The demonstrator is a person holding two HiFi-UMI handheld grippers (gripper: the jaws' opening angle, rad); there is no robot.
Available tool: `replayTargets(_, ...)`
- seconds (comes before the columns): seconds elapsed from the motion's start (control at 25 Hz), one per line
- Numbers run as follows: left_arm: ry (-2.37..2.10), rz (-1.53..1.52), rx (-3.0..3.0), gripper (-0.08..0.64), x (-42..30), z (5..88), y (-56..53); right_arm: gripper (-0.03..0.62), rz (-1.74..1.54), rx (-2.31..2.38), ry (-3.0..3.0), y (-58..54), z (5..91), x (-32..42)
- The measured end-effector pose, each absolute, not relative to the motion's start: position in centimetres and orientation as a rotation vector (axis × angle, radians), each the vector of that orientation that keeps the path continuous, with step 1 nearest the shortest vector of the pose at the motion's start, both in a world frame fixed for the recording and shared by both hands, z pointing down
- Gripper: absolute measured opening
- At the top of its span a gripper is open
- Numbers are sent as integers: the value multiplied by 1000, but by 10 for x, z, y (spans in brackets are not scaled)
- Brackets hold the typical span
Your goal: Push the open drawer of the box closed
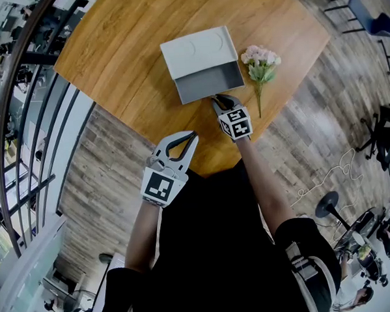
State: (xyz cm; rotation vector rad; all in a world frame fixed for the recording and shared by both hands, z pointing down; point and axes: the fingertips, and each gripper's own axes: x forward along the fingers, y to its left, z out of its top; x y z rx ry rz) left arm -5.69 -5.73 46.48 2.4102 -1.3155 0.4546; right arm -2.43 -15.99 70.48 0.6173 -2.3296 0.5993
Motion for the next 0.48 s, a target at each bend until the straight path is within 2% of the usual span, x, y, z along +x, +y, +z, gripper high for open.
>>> replayTargets(0.48,-1314,443,2403,26,-60,466,-59,78,588,618,-2330,-166,703,-31)
